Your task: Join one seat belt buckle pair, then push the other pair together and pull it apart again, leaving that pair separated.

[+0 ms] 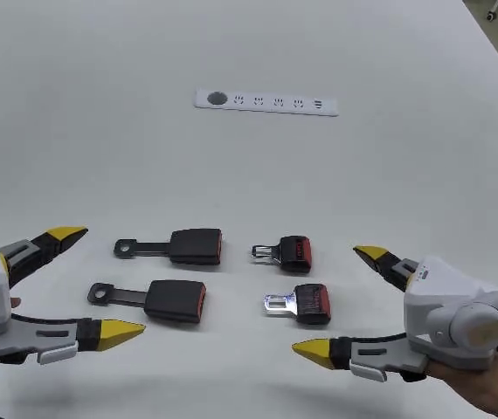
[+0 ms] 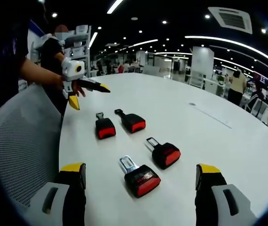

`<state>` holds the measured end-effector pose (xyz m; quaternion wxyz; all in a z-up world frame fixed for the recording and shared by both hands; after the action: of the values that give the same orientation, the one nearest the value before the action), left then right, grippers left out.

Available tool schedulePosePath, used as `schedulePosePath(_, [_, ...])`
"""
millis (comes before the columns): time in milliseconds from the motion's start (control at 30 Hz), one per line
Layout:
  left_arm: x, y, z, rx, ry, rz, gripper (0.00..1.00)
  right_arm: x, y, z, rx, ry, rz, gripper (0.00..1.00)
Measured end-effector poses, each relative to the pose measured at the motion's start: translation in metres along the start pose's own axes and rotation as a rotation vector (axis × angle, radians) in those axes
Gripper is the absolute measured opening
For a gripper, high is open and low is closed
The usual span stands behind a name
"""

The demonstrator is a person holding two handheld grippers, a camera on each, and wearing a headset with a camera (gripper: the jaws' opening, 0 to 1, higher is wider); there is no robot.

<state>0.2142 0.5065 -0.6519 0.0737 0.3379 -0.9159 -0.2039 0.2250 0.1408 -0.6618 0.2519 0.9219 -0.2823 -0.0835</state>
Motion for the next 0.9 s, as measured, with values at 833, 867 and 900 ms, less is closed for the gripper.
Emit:
schedulePosePath(833, [0.0009, 0.0016, 0.0009, -0.01, 0.001, -0.004, 1.0, 0.0033, 0.0008, -0.0002, -0.004, 0.011, -0.001, 0.99])
schedulePosePath(867, [0.0007, 0.0016, 0.001, -0.01, 0.001, -0.004, 1.0, 0.0032, 0.0008, -0.0001, -0.004, 0.013, -0.002, 0.99])
schedulePosePath(900, [0.0007, 0.0018, 0.0011, -0.01, 0.0, -0.004, 1.0, 0.0032, 0.0008, -0.0001, -0.006, 0.014, -0.002, 0.99])
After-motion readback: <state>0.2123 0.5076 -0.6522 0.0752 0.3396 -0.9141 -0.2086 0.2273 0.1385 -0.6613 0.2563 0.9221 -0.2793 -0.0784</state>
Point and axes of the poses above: the centre of the closed fingertips' face, and the gripper's own axes: y roughly backward along the fingers, x roughly to its right, z roughly out of its underside, the point moved 10 cm from there along y, roughly backward along the fingers, and after that the axes turned 2 degrees about -y, right-handed, at the moved point
